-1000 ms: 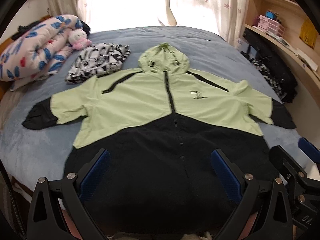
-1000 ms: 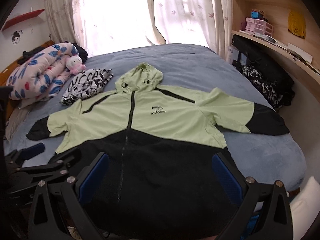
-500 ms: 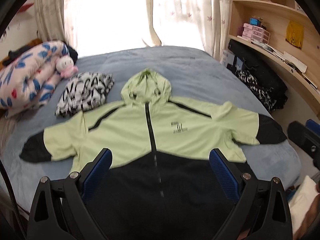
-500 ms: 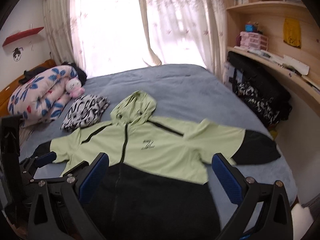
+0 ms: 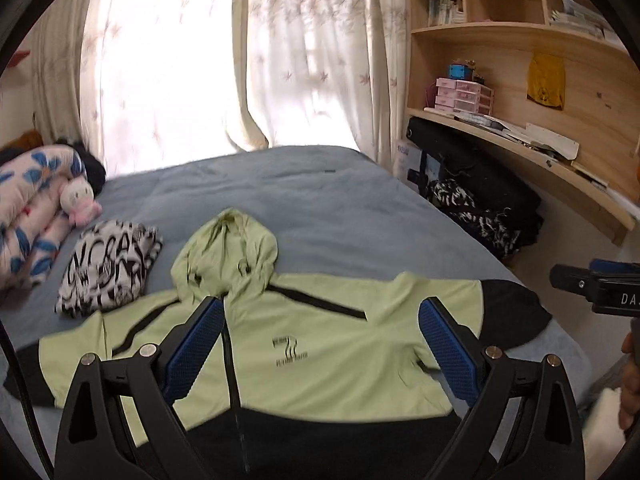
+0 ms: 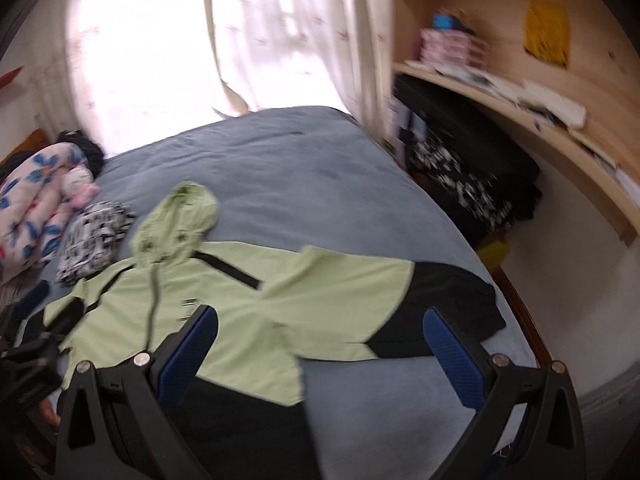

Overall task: Fold large clothes
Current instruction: 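Grasp the black sleeve cuff with the right tool and lift it, then lay the black sleeve across the jacket body and open the right tool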

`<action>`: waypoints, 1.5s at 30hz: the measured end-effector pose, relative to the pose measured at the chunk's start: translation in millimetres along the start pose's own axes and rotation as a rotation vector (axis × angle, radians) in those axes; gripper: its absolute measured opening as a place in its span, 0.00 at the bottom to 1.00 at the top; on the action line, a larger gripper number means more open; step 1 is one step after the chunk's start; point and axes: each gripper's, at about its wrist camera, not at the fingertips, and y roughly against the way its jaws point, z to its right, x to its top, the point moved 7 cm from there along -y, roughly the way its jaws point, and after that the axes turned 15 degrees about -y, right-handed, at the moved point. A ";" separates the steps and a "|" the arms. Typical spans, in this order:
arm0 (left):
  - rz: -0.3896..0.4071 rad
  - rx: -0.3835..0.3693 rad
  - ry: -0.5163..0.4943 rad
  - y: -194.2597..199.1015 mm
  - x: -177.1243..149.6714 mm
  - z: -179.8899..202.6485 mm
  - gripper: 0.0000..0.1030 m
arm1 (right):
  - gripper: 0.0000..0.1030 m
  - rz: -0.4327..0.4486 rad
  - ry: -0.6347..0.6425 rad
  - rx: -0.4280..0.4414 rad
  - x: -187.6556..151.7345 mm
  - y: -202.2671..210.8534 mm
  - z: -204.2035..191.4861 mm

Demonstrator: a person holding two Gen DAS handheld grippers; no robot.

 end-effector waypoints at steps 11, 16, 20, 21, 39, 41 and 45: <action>-0.072 -0.015 -0.126 -117.7 8.6 96.1 0.94 | 0.93 -0.256 -0.428 -0.113 -13.2 -118.7 175.0; -0.162 -0.026 -0.157 -165.8 -8.0 133.7 0.94 | 0.82 -0.323 -0.548 -0.136 -27.6 -151.0 221.9; -0.262 -0.059 -0.162 -200.5 -24.3 155.7 0.85 | 0.78 -0.353 -0.643 -0.133 -33.2 -173.0 240.9; -0.284 -0.074 -0.160 -207.0 -28.6 159.9 0.85 | 0.75 -0.361 -0.662 -0.127 -34.7 -178.6 243.2; -0.329 -0.085 -0.077 -187.3 -54.4 86.4 0.85 | 0.04 -0.050 -0.388 -0.054 20.5 -132.7 144.5; -0.331 -0.077 -0.063 -178.1 -59.4 67.4 0.85 | 0.04 -0.036 -0.288 0.064 25.0 -110.2 85.4; -0.335 -0.067 0.013 -159.4 -75.0 22.5 0.85 | 0.04 -0.086 -0.086 0.231 -3.9 -89.8 -25.4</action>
